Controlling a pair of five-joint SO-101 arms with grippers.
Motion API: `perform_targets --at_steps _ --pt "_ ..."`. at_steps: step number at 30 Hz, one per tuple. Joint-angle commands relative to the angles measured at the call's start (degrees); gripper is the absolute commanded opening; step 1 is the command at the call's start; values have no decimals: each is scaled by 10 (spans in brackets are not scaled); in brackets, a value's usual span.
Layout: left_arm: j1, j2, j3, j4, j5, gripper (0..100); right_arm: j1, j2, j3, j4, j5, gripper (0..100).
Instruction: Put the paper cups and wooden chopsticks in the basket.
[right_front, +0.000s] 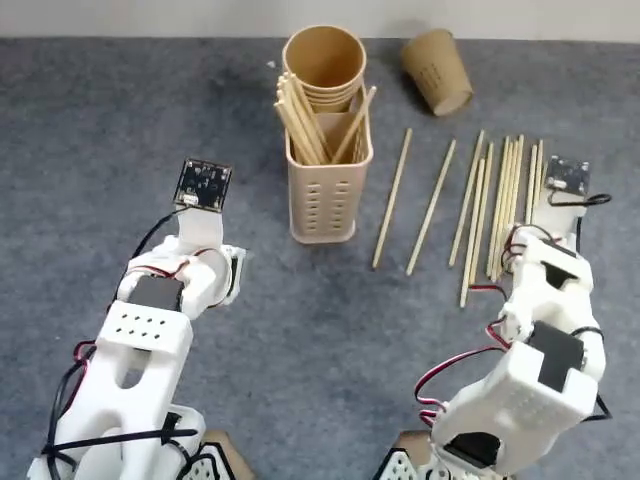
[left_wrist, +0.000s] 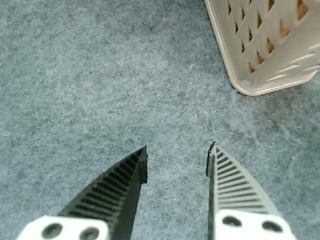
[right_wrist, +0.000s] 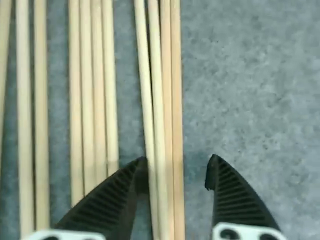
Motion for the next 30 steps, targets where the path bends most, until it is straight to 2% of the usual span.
perform_targets --at_steps 1,13,26,30 --pt "5 -12 -2 -9 -4 204 11 -6 -5 -8 -4 195" --pt "6 -12 -2 -9 -4 204 11 -113 33 -8 -24 195" --pt "6 -12 -2 -9 -4 204 24 -50 37 -11 -23 195" --pt "6 -12 -2 -9 -4 204 26 -36 43 -55 -23 195"
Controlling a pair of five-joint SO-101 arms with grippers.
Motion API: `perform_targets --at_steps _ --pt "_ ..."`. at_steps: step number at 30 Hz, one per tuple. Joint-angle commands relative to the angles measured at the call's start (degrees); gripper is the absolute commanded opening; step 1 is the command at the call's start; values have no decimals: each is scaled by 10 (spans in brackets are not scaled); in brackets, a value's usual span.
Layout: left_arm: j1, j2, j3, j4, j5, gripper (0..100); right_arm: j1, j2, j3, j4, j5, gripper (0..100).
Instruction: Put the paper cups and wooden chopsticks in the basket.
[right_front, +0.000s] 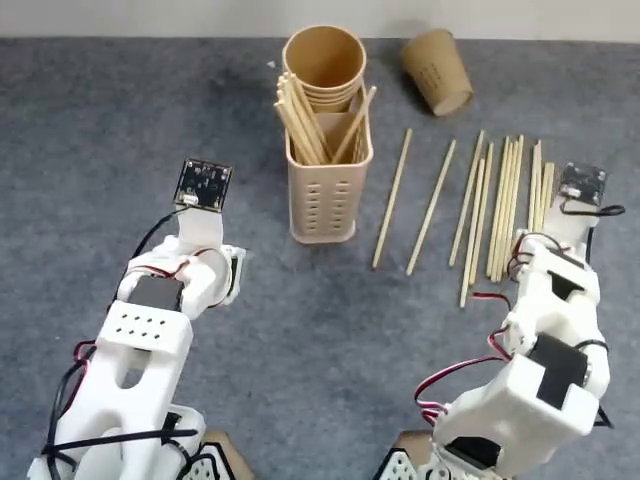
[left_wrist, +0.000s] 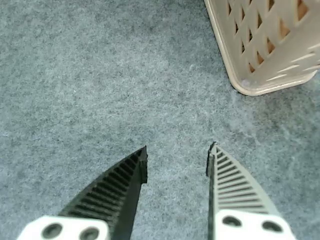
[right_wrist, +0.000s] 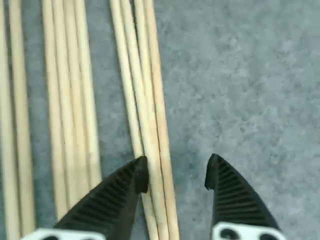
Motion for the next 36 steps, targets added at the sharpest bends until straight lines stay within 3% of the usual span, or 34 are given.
perform_targets --at_steps 1,7,11,21,25,29,36 --pt "6 -12 -2 -9 -4 204 7 4 -1 -27 -3 195" --pt "6 -12 -2 -9 -4 204 7 33 -6 -29 -2 176" --pt "7 -12 -2 -9 -4 204 0 57 -6 -27 30 8" --pt "7 -12 -2 -9 -4 204 -27 46 -31 5 23 6" --pt "7 -12 -2 -9 -4 204 -22 -49 -61 27 -35 6" --pt "7 -12 -2 -9 -4 204 -25 -181 -65 79 -45 6" --pt "7 -12 -2 -10 -4 204 -105 -370 -61 39 -45 9"
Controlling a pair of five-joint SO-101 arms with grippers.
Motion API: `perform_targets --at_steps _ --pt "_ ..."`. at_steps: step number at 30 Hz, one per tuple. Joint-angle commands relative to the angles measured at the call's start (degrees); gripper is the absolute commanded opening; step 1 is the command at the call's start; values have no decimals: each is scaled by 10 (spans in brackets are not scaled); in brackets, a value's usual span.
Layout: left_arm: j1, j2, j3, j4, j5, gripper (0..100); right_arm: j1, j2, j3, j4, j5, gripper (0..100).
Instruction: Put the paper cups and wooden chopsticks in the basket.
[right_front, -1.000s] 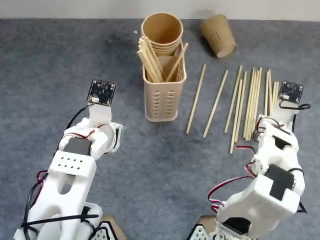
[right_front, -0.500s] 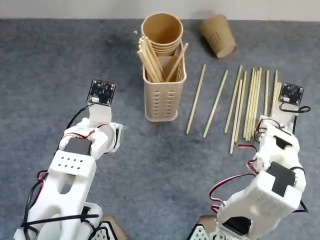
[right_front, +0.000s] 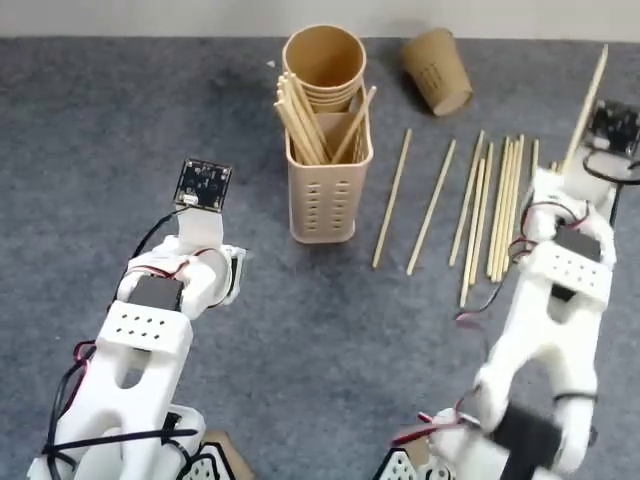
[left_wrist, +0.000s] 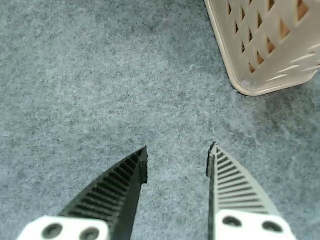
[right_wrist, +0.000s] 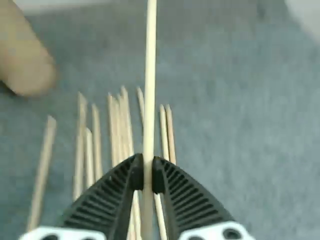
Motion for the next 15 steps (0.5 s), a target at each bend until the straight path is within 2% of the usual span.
perform_targets --at_steps 1,8,11,15 --pt "7 -12 -2 -10 -4 204 -58 -115 -22 -45 -4 9" --pt "5 -12 -2 -10 -4 204 -203 -238 -5 -188 -8 5" --pt "5 -12 -2 -10 -4 204 -285 -269 38 -233 -45 5" --pt "5 -12 -3 -10 -4 204 -356 -284 104 -286 -66 5"
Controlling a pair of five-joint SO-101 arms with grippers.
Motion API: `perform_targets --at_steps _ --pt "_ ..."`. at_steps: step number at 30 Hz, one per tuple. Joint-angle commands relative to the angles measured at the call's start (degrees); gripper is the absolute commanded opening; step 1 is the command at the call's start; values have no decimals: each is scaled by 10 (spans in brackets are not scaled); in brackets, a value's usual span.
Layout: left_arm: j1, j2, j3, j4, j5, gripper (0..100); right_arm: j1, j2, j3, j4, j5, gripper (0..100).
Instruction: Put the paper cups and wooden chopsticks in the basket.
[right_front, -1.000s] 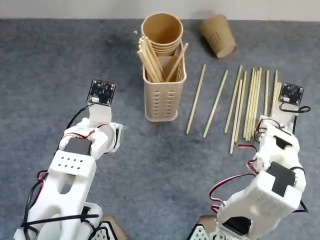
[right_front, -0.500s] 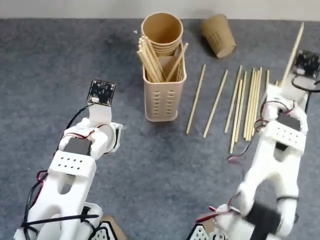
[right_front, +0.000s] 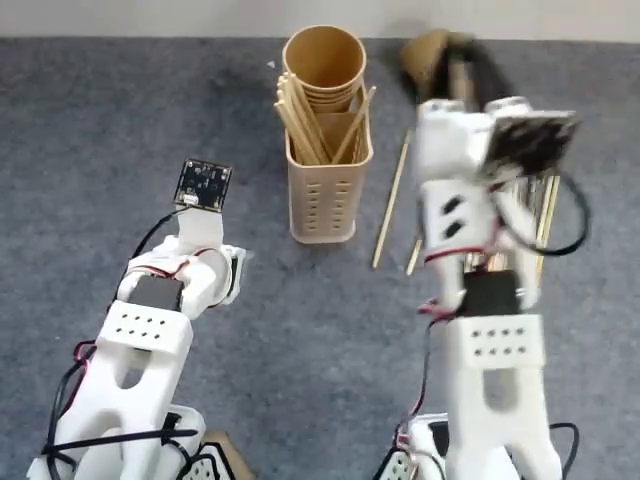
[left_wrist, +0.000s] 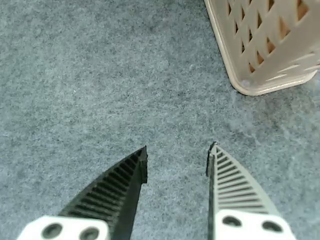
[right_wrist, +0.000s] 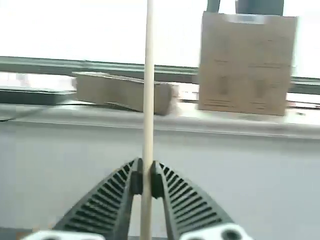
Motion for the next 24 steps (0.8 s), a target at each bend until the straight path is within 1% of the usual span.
perform_targets --at_steps 1,4,7,9,12,17,21,24 --pt "5 -12 -3 -10 -4 204 -54 -21 44 -58 -19 5" --pt "5 -12 -3 -10 -5 204 -82 -9 95 -139 -38 5" --pt "5 -12 -3 -10 -5 204 -109 34 127 -209 -42 5" --pt "5 -12 -3 -10 -6 204 -118 75 125 -244 -40 5" --pt "5 -12 -3 -10 -29 204 -119 130 112 -282 -40 5" --pt "5 -12 -3 -10 -32 204 -117 159 113 -313 -40 18" --pt "5 -12 -3 -10 -32 204 -117 159 113 -311 -42 129" --pt "5 -12 -3 -10 -32 204 -117 159 114 -298 -42 138"
